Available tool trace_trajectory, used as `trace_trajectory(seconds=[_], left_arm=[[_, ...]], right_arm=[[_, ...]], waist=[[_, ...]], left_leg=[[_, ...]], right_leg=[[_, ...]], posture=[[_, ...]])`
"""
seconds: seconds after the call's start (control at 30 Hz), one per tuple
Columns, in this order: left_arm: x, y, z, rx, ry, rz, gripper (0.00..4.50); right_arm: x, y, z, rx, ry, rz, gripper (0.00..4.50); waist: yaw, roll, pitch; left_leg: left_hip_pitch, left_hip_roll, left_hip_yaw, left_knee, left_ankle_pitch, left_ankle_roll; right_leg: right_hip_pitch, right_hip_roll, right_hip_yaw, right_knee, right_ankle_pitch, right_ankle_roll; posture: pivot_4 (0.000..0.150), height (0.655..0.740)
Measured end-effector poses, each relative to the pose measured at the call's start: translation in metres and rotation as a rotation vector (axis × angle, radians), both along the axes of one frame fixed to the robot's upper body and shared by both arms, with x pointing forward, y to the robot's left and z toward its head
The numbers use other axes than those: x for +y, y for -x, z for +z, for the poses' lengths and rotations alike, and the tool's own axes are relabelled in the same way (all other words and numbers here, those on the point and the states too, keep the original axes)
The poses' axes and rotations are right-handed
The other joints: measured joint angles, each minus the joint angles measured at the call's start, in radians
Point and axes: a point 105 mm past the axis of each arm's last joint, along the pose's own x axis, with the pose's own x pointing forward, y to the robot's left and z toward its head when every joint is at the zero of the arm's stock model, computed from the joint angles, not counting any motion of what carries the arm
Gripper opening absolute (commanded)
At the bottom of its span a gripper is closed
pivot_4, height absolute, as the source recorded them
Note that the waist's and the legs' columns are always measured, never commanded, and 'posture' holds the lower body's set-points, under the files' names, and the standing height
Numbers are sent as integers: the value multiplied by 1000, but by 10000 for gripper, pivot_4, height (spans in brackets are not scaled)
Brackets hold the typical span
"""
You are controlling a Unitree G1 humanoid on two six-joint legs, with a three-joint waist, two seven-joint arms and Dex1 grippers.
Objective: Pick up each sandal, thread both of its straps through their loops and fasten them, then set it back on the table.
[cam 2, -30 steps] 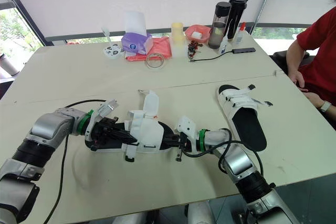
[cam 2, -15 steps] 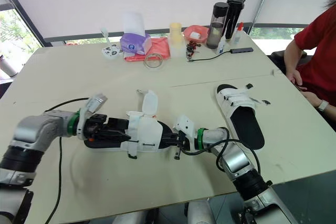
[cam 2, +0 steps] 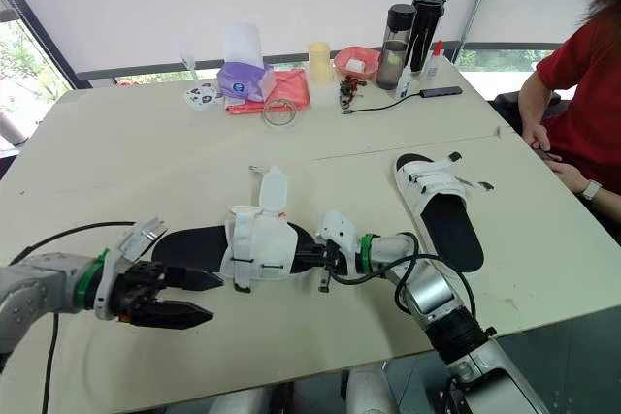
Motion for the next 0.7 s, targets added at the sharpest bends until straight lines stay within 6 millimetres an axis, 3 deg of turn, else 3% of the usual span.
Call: trace_trajectory(seconds=[0.3, 0.53, 0.7], left_arm=[[-1, -13, -31, -141, -100, 57, 44585], [-4, -18, -38, -226, -108, 51, 44585], [-4, -21, -40, -240, -98, 59, 44585]], right_arm=[[5, 1, 0, -5, -6, 15, 0], [2, -2, -1, -4, 5, 3, 0], [1, -4, -1, -10, 14, -2, 0]], waist=[[-12, 1, 0], [-8, 5, -3], [-10, 14, -10]], left_leg=[[3, 1, 1, -2, 0, 0], [2, 1, 1, -2, 0, 0], [-12, 13, 2, -4, 0, 0]], right_leg=[[-1, -1, -1, 0, 2, -4], [0, -1, -1, -2, 3, -5], [-1, 4, -14, -17, 4, -6]], posture=[[1500, 7400], [1500, 7400], [1500, 7400]])
